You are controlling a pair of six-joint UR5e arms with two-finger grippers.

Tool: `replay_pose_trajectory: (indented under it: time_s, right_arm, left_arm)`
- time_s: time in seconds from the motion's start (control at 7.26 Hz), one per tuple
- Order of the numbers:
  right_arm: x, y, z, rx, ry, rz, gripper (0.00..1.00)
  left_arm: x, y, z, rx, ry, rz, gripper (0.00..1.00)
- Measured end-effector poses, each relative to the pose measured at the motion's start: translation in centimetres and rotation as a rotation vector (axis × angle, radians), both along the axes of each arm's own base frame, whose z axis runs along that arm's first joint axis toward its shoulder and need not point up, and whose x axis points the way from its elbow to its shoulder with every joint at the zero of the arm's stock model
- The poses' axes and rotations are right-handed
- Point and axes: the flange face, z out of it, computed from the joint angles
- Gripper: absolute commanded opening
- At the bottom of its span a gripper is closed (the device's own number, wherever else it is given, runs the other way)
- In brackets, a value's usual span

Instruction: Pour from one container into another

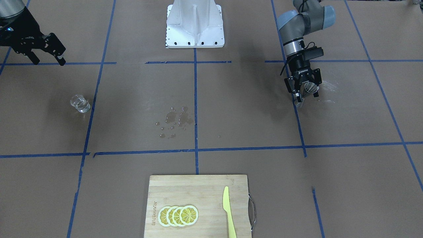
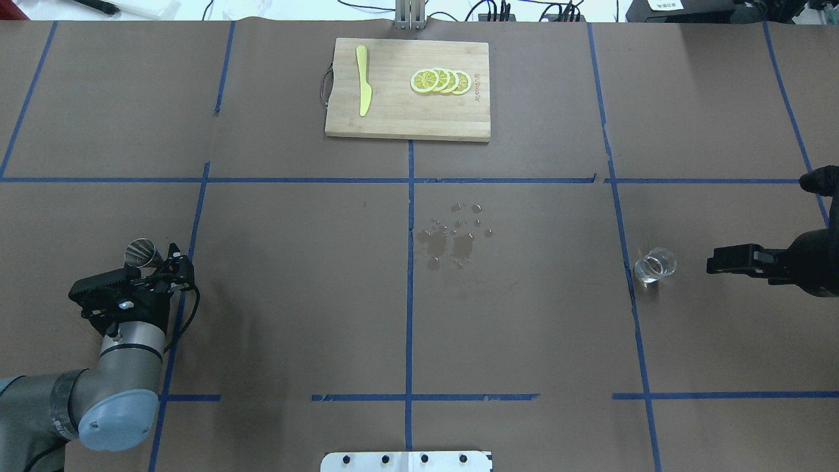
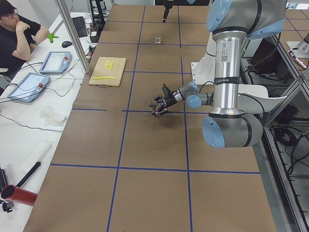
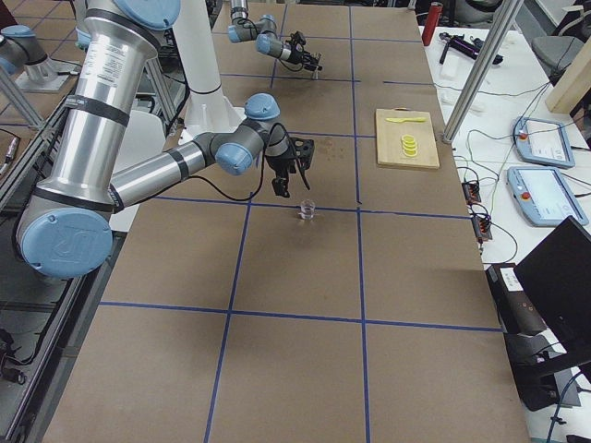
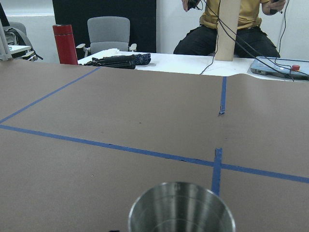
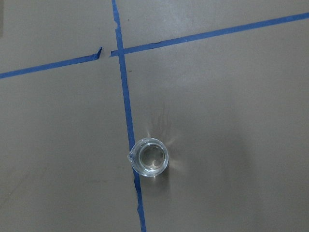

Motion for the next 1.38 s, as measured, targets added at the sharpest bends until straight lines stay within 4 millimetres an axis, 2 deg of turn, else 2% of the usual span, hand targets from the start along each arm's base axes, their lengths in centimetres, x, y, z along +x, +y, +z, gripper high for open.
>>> replay_pose_trajectory:
  time_s: [0.28,0.41,0.55,0.69,0.96,1.1,1.38]
  right_arm:
    - [-1.0,1.5,-0.3,-0.01,0.012,0.008,1.0]
    - [-1.1,1.9,-0.1,-0.014,0.019,0.01,1.0]
    - [-1.1,2.1,0.0,-0.018,0.025,0.01,1.0]
    - [-1.1,2.2,0.1,-0.02,0.028,0.011,1.0]
    - [-1.1,2.3,0.3,-0.023,0.032,0.01,1.0]
    - [-1.2,2.4,0.3,-0.02,0.033,0.013,1.0]
    - [-2.6,4.1,1.1,0.018,0.046,0.05,1.0]
  left_arm:
    - [0.5,-0.1,0.3,0.0,0.0,-0.005,0.62]
    - [0.7,-0.1,0.2,0.0,0.002,-0.005,0.42]
    - [0.8,-0.2,0.1,0.0,0.005,-0.005,0.16]
    - [0.8,-0.2,0.1,0.0,0.006,-0.007,0.0]
    - [0.5,-0.3,-0.3,0.0,0.023,-0.015,0.0]
    - [0.1,-0.3,-1.4,0.004,0.043,-0.013,0.0]
    - [-1.4,-0.1,-5.6,0.027,0.073,0.017,0.0]
